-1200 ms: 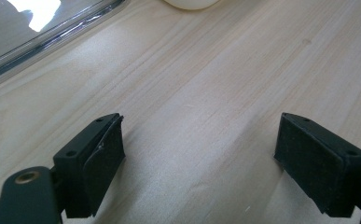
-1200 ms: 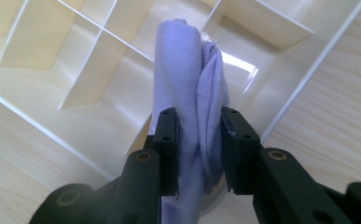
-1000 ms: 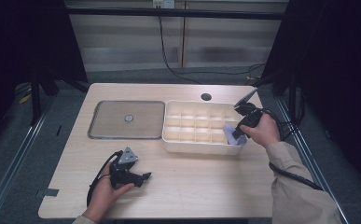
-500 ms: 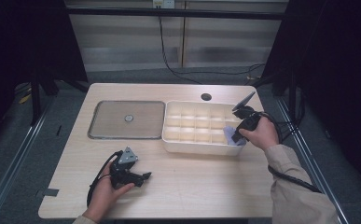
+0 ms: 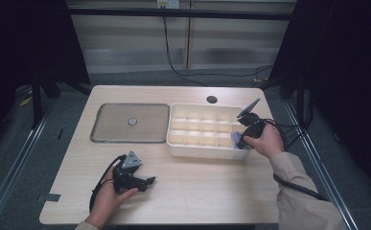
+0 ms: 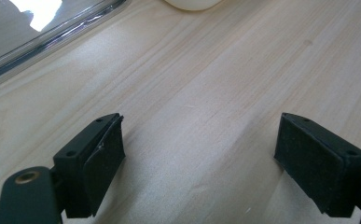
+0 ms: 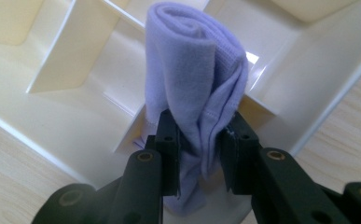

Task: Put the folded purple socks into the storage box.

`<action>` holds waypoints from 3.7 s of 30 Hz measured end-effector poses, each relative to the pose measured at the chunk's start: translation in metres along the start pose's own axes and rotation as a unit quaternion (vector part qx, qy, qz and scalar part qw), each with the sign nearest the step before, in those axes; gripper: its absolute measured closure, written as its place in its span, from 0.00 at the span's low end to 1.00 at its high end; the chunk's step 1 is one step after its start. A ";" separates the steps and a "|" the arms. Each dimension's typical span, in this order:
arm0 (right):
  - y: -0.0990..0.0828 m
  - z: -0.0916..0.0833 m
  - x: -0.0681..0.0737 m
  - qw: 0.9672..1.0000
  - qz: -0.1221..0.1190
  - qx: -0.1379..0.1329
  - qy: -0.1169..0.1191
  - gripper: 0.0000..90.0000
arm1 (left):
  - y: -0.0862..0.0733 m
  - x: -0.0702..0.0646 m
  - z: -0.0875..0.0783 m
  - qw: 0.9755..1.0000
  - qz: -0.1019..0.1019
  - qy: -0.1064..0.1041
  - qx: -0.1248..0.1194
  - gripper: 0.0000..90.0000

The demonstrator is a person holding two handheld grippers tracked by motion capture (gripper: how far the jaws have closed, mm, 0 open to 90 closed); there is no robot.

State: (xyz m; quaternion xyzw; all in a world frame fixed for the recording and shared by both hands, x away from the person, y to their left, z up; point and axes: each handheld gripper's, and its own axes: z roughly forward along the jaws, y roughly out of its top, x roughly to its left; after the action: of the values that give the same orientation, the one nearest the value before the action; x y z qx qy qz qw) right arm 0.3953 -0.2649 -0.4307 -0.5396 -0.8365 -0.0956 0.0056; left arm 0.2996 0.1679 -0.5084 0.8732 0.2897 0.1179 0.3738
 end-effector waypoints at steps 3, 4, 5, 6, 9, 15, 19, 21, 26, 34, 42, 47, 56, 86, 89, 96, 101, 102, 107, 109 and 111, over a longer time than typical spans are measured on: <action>-0.001 0.001 0.001 1.000 -0.001 -0.002 -0.003 0.79 | 0.000 0.000 0.000 1.000 -0.003 -0.001 0.000 0.17; -0.001 0.001 0.001 1.000 -0.001 -0.002 -0.005 0.79 | 0.000 0.000 0.000 1.000 -0.003 -0.001 0.000 0.17; -0.001 0.002 0.001 1.000 0.000 -0.003 -0.005 0.79 | 0.000 0.000 0.000 1.000 -0.003 -0.001 0.000 0.17; -0.001 0.002 0.002 1.000 0.001 -0.003 -0.006 0.79 | 0.000 0.000 0.000 1.000 -0.003 -0.001 0.000 0.17; -0.001 0.002 0.002 1.000 0.002 -0.005 -0.008 0.78 | 0.000 0.000 0.000 1.000 -0.003 -0.001 0.000 0.17; -0.001 0.001 0.003 1.000 -0.002 -0.003 -0.008 0.76 | 0.000 0.000 0.000 1.000 -0.001 0.000 0.000 0.17; 0.000 -0.003 0.005 1.000 -0.008 0.001 -0.013 0.74 | 0.000 -0.001 0.001 1.000 -0.007 -0.001 -0.003 0.16; 0.000 -0.006 0.006 1.000 -0.013 0.003 -0.016 0.73 | 0.000 0.000 0.000 1.000 -0.004 0.001 -0.003 0.17; 0.001 -0.015 0.007 1.000 -0.015 0.000 -0.020 0.72 | 0.000 0.000 0.000 1.000 -0.005 0.001 -0.003 0.16; 0.002 -0.024 0.008 1.000 -0.021 -0.006 -0.019 0.71 | 0.000 0.000 0.000 1.000 -0.005 0.001 -0.002 0.17; 0.006 -0.037 0.007 0.999 -0.021 -0.010 -0.024 0.69 | 0.000 0.000 0.000 1.000 -0.005 0.001 -0.002 0.17; 0.011 -0.046 0.007 0.999 -0.019 -0.014 -0.028 0.69 | 0.000 0.000 0.000 1.000 -0.005 0.001 -0.001 0.17; 0.022 -0.054 0.009 0.999 -0.028 -0.016 -0.027 0.79 | 0.000 0.000 0.000 1.000 -0.005 0.001 0.000 0.16; 0.035 -0.041 0.011 0.999 -0.039 -0.009 -0.028 1.00 | 0.000 0.000 0.000 1.000 -0.005 0.000 -0.001 0.16; 0.036 -0.038 0.010 0.999 -0.035 -0.010 -0.027 1.00 | 0.000 0.000 0.000 1.000 -0.005 0.000 -0.001 0.16; 0.036 -0.026 0.012 0.999 -0.035 0.000 -0.024 0.99 | 0.000 0.000 0.000 1.000 -0.004 0.000 -0.001 0.17; 0.032 -0.012 0.015 0.999 -0.035 0.011 -0.022 1.00 | 0.000 0.000 0.001 1.000 -0.005 0.001 -0.002 0.17; 0.031 -0.010 0.015 0.999 -0.037 0.010 -0.021 1.00 | 0.000 0.000 0.001 1.000 -0.005 0.001 -0.002 0.17; 0.027 -0.006 0.016 0.999 -0.039 0.012 -0.022 1.00 | 0.000 0.000 0.001 1.000 -0.005 0.001 -0.003 0.17; 0.025 -0.004 0.016 0.999 -0.042 0.017 -0.026 1.00 | 0.000 0.000 0.001 1.000 -0.005 0.001 -0.003 0.17; 0.023 -0.002 0.016 0.998 -0.041 0.025 -0.030 1.00 | 0.000 0.000 0.001 1.000 -0.005 0.001 -0.002 0.16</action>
State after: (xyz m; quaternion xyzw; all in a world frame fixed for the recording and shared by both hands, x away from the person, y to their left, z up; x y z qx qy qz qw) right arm 0.4094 -0.2414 -0.4236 -0.5068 -0.8600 -0.0586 -0.0096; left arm 0.2997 0.1672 -0.5085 0.8707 0.2941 0.1177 0.3761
